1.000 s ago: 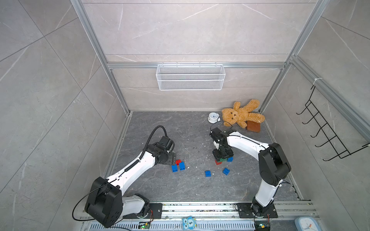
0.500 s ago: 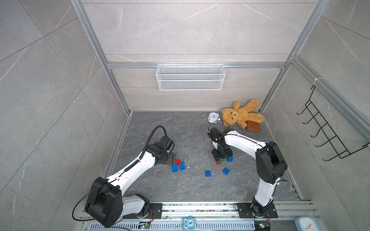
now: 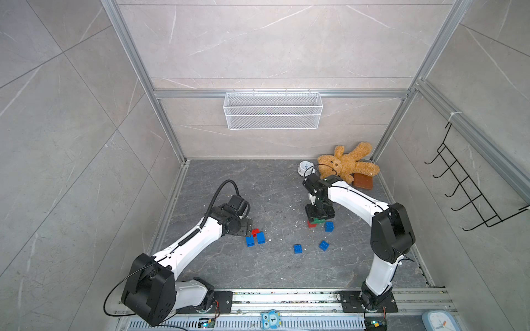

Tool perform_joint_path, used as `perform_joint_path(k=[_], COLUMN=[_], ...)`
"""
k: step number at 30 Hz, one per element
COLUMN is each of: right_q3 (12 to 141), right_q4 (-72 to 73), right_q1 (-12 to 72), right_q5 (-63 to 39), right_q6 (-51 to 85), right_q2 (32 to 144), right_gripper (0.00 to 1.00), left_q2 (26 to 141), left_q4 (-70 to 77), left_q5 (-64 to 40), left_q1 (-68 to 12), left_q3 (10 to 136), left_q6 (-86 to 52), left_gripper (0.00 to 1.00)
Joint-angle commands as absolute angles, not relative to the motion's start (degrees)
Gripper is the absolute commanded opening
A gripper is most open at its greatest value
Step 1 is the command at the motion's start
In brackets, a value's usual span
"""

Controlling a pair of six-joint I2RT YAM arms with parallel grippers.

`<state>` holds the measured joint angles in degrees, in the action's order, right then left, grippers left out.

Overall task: Assemble the letter h with lego
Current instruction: Assemble the lego brick with the lego brick.

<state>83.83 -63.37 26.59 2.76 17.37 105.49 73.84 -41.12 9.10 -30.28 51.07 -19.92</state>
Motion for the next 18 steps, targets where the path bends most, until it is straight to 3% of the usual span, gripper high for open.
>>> perform_joint_path(k=[1, 18], right_q3=[82.71, 79.11], right_q4=[-64.52, -61.96], right_q1=[25.03, 24.79], right_q5=[2.10, 2.61], right_q6=[17.74, 21.81], right_q2=[102.92, 105.15], right_gripper=[0.00, 0.00], left_q2=[73.85, 73.94], left_q4=[-41.98, -41.92], left_q5=[9.65, 9.51], left_q1=[-30.55, -30.61], left_q3=[52.47, 52.48], left_q6=[-18.82, -18.90], left_gripper=[0.90, 0.90])
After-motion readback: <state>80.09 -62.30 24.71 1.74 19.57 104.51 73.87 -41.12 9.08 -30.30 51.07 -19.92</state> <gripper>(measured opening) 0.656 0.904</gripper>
